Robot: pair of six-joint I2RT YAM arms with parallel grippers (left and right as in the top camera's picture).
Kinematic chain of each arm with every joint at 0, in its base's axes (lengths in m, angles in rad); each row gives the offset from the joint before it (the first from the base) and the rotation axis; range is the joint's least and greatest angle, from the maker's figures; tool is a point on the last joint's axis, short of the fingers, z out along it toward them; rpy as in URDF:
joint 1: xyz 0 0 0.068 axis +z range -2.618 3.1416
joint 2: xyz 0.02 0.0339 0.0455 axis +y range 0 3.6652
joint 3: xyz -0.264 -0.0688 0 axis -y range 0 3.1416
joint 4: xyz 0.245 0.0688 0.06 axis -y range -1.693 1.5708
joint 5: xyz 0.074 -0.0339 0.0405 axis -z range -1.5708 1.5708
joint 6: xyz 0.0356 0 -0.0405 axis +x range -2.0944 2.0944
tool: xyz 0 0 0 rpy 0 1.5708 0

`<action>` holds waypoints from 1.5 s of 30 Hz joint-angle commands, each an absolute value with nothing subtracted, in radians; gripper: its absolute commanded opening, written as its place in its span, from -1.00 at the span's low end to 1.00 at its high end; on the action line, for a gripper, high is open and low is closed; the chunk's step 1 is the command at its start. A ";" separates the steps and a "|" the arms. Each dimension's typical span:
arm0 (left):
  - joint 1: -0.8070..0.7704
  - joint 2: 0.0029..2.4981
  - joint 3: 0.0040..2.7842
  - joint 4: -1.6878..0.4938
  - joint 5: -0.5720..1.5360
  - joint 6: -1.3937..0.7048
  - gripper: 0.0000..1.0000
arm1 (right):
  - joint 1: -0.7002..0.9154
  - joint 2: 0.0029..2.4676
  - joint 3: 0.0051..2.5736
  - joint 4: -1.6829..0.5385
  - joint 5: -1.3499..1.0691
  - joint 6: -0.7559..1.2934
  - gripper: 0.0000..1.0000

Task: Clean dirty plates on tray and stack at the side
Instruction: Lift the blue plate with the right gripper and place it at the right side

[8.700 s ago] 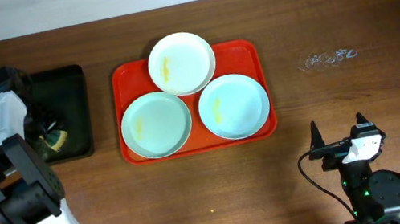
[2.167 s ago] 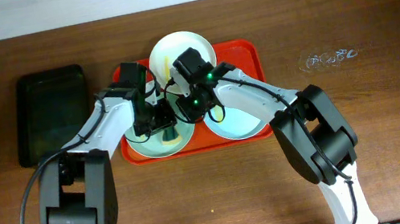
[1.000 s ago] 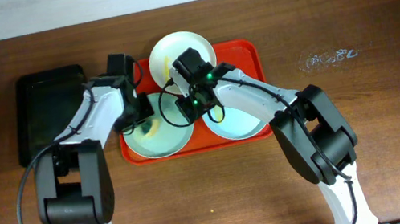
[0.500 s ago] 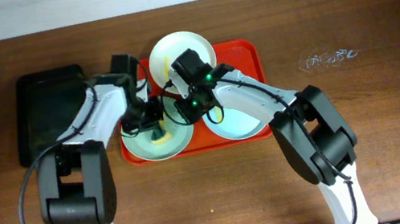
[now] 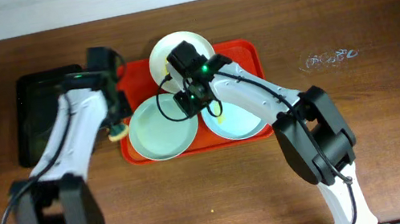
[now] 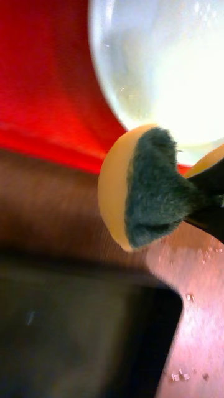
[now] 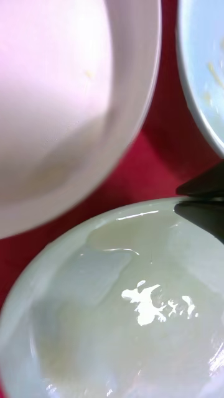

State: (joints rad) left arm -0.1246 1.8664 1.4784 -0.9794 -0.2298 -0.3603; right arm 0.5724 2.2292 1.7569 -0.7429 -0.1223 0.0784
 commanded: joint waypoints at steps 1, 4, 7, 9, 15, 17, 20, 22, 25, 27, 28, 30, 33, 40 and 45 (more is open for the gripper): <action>-0.002 1.708 1.505 -0.970 -0.086 -0.403 -1.00 | 0.576 2.227 1.921 -0.855 0.039 0.045 -0.92; 0.130 1.654 1.505 -0.999 -0.078 -0.403 -1.00 | 0.585 2.227 2.086 -0.950 0.176 0.003 -0.92; 0.234 1.655 1.504 -1.018 -0.074 -0.403 -1.00 | 0.635 2.227 2.252 -1.035 0.422 -0.086 -0.92; 0.267 1.655 1.504 -1.023 -0.074 -0.403 -1.00 | 0.683 2.227 2.312 -1.043 0.606 -0.178 -0.92; 0.287 1.655 1.504 -1.030 -0.075 -0.395 -1.00 | 0.871 2.227 2.327 -0.888 1.135 -0.555 -0.92; 0.287 1.655 1.504 -1.030 -0.075 -0.395 -1.00 | 0.905 2.227 2.327 -0.874 1.198 -0.632 -0.92; 0.287 1.655 1.504 -1.030 -0.075 -0.395 -1.00 | 0.934 2.227 2.327 -0.875 1.210 -0.651 -0.92; 0.286 1.655 1.504 -1.030 -0.075 -0.395 -1.00 | 0.936 2.228 2.327 -0.875 1.213 -0.649 -0.92; 0.287 1.655 1.504 -1.030 -0.075 -0.395 -1.00 | 0.919 2.228 2.326 -0.983 1.016 -0.437 -0.92; 0.286 1.655 1.504 -1.031 -0.074 -0.395 -1.00 | 0.852 2.234 2.288 -1.084 0.586 -0.410 -0.92; 0.286 1.655 1.504 -1.031 -0.074 -0.395 -1.00 | 0.831 2.234 2.279 -1.085 0.606 -0.409 -0.92; 0.286 1.655 1.504 -1.031 -0.074 -0.395 -1.00 | 0.817 2.230 2.292 -1.054 0.965 -0.410 -0.92; 0.286 1.655 1.504 -1.031 -0.074 -0.396 -1.00 | 0.804 2.228 2.294 -0.999 1.193 -0.382 -0.92; 0.286 1.655 1.497 -1.027 -0.073 -0.396 -1.00 | 0.581 2.216 2.293 -1.085 0.497 -0.213 -0.92; 0.286 1.657 1.473 -1.007 -0.073 -0.396 -1.00 | 0.115 2.228 2.296 -1.164 -0.259 -0.051 -0.92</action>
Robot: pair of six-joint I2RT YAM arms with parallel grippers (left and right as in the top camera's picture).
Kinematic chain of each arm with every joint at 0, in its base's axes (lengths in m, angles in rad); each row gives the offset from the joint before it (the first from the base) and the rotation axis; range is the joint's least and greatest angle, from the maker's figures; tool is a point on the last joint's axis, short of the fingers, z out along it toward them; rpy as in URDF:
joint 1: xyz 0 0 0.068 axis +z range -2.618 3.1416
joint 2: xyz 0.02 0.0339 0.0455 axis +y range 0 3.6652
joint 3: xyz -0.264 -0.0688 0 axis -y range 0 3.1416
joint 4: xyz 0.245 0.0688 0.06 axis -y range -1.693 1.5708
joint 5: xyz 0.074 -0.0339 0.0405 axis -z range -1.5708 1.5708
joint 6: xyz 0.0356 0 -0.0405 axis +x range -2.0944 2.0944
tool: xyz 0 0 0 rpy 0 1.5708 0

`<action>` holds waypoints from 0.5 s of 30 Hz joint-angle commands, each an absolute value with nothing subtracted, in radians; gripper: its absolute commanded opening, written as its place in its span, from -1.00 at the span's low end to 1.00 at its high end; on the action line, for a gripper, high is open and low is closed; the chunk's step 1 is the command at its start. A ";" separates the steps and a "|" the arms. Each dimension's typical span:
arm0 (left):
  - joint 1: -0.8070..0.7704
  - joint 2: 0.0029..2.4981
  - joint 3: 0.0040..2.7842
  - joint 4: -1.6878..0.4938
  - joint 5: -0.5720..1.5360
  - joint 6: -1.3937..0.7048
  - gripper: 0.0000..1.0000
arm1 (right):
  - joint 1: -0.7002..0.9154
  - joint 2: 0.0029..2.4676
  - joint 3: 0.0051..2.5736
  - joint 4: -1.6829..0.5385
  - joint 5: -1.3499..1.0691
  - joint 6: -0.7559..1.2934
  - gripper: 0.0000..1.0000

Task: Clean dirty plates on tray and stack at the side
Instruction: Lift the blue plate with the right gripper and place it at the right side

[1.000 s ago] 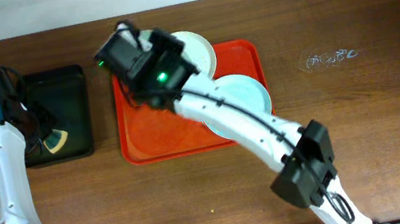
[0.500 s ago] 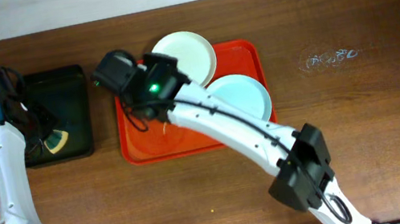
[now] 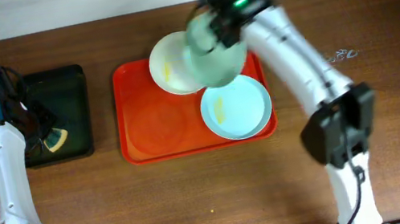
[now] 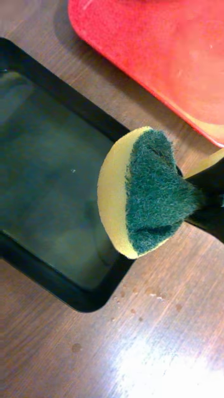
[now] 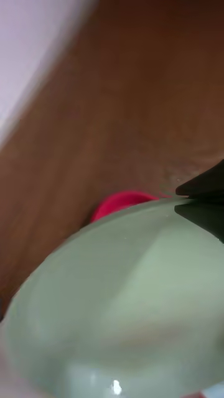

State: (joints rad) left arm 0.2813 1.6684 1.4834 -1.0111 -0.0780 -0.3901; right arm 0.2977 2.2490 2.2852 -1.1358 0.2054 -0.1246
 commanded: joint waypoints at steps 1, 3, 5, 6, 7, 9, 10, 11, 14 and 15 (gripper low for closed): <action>0.286 1.657 1.473 -1.004 -0.073 -0.396 -1.00 | -0.009 2.244 2.292 -1.190 -0.424 -0.051 -0.92; 0.286 1.657 1.473 -1.004 -0.073 -0.396 -1.00 | -0.168 2.283 2.291 -1.228 -0.466 -0.046 -0.91; 0.286 1.657 1.473 -1.004 -0.073 -0.396 -1.00 | -0.293 2.343 2.287 -1.232 -0.438 -0.046 -0.92; 0.286 1.657 1.473 -1.004 -0.073 -0.396 -1.00 | -0.344 2.381 2.287 -1.232 -0.437 -0.043 -0.92; 0.286 1.657 1.473 -1.004 -0.073 -0.396 -1.00 | -0.376 2.414 2.287 -1.235 -0.437 -0.043 -0.92; 0.286 1.657 1.473 -1.004 -0.073 -0.396 -1.00 | -0.407 2.453 2.284 -1.249 -0.422 -0.044 -0.92; 0.286 1.657 1.473 -1.004 -0.073 -0.396 -1.00 | -0.413 2.462 2.280 -1.252 -0.390 -0.044 -0.92; 0.286 1.657 1.473 -1.003 -0.073 -0.396 -1.00 | -0.413 2.469 2.270 -1.249 -0.357 -0.044 -0.92; 0.286 1.657 1.473 -1.000 -0.073 -0.396 -1.00 | -0.412 2.470 2.261 -1.245 -0.355 -0.043 -0.79; 0.286 1.657 1.473 -1.000 -0.073 -0.396 -1.00 | -0.411 2.469 2.261 -1.255 -0.355 -0.043 -0.35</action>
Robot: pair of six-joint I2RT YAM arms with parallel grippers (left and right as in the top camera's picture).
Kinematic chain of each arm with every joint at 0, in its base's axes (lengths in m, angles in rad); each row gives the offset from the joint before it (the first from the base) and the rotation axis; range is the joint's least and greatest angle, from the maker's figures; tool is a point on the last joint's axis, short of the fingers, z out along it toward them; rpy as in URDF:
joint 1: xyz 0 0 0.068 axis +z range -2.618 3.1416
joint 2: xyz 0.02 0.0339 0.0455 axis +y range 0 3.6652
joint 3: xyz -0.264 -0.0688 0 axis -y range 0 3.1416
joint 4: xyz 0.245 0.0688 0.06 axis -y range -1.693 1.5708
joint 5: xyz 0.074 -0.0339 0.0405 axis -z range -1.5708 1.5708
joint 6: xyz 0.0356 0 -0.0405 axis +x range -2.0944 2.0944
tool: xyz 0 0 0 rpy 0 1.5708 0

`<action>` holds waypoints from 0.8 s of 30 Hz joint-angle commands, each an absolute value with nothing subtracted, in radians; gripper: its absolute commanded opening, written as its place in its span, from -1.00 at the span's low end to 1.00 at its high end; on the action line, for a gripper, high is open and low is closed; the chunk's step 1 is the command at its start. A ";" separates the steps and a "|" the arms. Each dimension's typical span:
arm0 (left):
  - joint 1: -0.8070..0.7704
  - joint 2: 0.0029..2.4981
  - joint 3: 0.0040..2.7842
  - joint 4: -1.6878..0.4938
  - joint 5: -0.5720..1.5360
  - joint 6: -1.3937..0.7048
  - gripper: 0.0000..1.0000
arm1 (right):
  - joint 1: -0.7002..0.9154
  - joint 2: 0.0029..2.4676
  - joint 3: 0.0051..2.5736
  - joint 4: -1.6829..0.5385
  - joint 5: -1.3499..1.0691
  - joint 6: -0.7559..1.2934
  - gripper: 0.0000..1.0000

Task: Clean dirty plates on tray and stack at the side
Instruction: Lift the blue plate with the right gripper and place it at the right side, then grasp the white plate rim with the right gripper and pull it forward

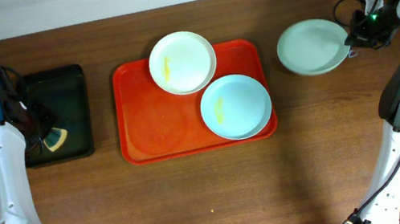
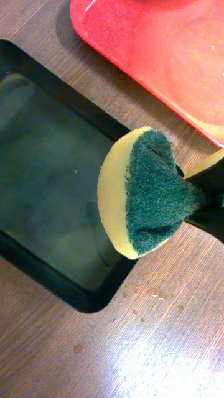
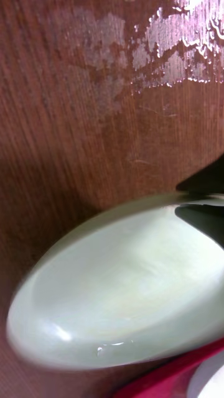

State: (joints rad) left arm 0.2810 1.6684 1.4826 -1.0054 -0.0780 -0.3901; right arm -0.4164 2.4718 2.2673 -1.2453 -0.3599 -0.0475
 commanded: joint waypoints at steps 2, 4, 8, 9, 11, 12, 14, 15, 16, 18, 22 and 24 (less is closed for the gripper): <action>0.286 1.657 1.473 -1.000 -0.073 -0.396 -1.00 | -0.411 2.457 2.271 -1.289 -0.359 -0.043 -0.05; 0.286 1.657 1.473 -0.997 -0.066 -0.396 -1.00 | -0.408 2.433 2.328 -1.330 -0.427 -0.043 -0.01; 0.286 1.657 1.473 -0.996 -0.039 -0.396 -1.00 | -0.318 2.407 2.439 -1.323 -0.632 -0.052 0.24; 0.286 1.657 1.473 -0.997 -0.036 -0.396 -1.00 | -0.252 2.409 2.439 -1.288 -0.624 -0.074 0.24; 0.286 1.657 1.473 -0.997 -0.014 -0.396 -1.00 | -0.130 2.416 2.438 -1.218 -0.523 -0.074 0.24; 0.286 1.657 1.473 -0.996 -0.014 -0.396 -1.00 | -0.081 2.422 2.438 -1.188 -0.463 -0.073 0.33; 0.286 1.657 1.473 -0.996 -0.014 -0.396 -1.00 | 0.056 2.450 2.431 -1.096 -0.268 -0.074 0.48; 0.284 1.657 1.473 -0.996 -0.014 -0.396 -1.00 | 0.107 2.465 2.417 -1.051 -0.189 -0.074 0.49; 0.284 1.657 1.473 -0.996 -0.014 -0.396 -1.00 | 0.160 2.484 2.394 -1.003 -0.115 -0.073 0.53; 0.284 1.657 1.473 -0.996 -0.014 -0.396 -1.00 | 0.224 2.524 2.366 -0.944 -0.063 -0.073 0.55; 0.284 1.657 1.473 -0.996 -0.014 -0.396 -1.00 | 0.274 2.564 2.365 -0.923 -0.099 -0.073 0.46; 0.284 1.657 1.473 -0.996 -0.014 -0.396 -1.00 | 0.287 2.581 2.365 -0.922 -0.159 -0.073 0.34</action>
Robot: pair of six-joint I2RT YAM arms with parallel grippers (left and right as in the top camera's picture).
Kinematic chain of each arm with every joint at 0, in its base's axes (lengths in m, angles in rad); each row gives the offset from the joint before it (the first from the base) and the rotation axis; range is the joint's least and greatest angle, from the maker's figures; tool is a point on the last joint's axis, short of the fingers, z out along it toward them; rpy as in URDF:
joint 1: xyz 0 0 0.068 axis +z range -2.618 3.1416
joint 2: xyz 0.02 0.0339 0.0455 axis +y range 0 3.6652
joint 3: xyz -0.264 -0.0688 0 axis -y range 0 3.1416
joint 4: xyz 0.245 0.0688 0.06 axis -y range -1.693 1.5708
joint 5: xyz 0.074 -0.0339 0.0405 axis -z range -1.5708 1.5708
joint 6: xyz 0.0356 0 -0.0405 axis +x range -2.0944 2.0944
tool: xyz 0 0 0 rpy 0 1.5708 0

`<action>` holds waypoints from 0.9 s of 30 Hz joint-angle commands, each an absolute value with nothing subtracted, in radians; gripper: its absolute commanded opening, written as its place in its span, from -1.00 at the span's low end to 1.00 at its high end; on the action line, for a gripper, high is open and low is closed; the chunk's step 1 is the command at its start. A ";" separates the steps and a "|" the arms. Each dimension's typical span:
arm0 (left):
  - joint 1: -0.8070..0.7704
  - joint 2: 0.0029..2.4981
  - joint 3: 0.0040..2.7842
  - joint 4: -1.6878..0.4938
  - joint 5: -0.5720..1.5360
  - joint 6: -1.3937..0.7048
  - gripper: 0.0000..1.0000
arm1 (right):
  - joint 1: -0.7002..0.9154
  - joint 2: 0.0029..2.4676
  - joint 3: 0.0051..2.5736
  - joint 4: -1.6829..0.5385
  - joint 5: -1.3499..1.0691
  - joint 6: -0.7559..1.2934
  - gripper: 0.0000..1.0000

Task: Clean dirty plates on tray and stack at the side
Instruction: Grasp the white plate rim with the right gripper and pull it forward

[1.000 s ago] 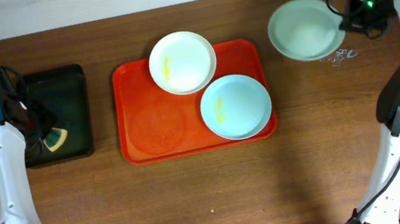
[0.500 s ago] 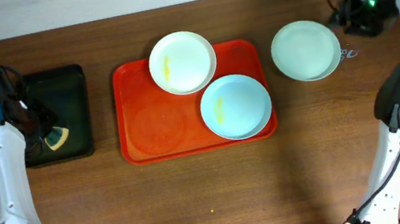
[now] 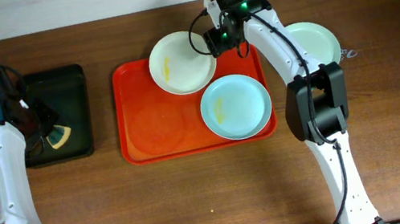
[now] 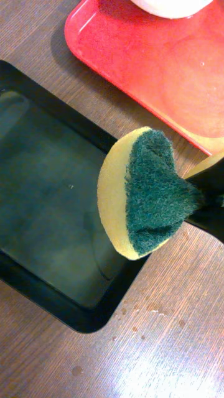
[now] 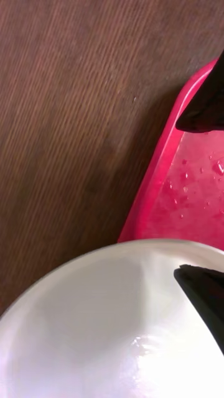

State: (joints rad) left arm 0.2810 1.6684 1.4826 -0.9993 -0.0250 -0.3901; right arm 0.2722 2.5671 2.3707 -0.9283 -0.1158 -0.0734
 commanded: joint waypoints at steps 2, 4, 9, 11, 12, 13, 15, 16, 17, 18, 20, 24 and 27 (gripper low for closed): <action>0.284 1.657 1.473 -0.996 -0.014 -0.396 -1.00 | 0.308 2.591 2.365 -0.919 -0.160 -0.074 0.32; 0.284 1.657 1.473 -0.996 -0.014 -0.396 -1.00 | 0.318 2.591 2.365 -0.903 -0.161 -0.073 0.16; 0.284 1.657 1.473 -0.996 -0.014 -0.396 -1.00 | 0.321 2.595 2.365 -0.901 -0.131 -0.073 0.02; 0.284 1.657 1.473 -0.996 -0.014 -0.396 -1.00 | 0.323 2.600 2.365 -0.903 -0.131 -0.070 -0.06; 0.284 1.657 1.473 -0.996 -0.014 -0.396 -1.00 | 0.323 2.606 2.365 -0.905 -0.131 -0.070 -0.11; 0.284 1.657 1.473 -0.996 -0.014 -0.396 -1.00 | 0.323 2.612 2.365 -0.910 -0.131 -0.069 -0.13; 0.284 1.657 1.473 -0.996 -0.014 -0.396 -1.00 | 0.323 2.619 2.365 -0.915 -0.170 -0.070 -0.12; 0.284 1.657 1.473 -0.995 -0.014 -0.396 -1.00 | 0.323 2.619 2.365 -0.915 -0.170 -0.070 -0.12; 0.284 1.657 1.473 -0.993 -0.014 -0.396 -1.00 | 0.323 2.619 2.365 -0.915 -0.170 -0.070 -0.14; 0.284 1.657 1.473 -0.992 -0.014 -0.396 -1.00 | 0.323 2.619 2.365 -0.916 -0.173 -0.070 -0.35; 0.284 1.657 1.473 -0.992 -0.014 -0.396 -1.00 | 0.339 2.590 2.370 -0.945 -0.189 -0.070 -0.80; 0.284 1.657 1.473 -0.992 -0.014 -0.396 -1.00 | 0.410 2.535 2.371 -0.989 -0.191 -0.070 -0.92; 0.284 1.657 1.473 -0.993 -0.014 -0.396 -1.00 | 0.462 2.534 2.370 -1.066 -0.191 -0.070 -0.92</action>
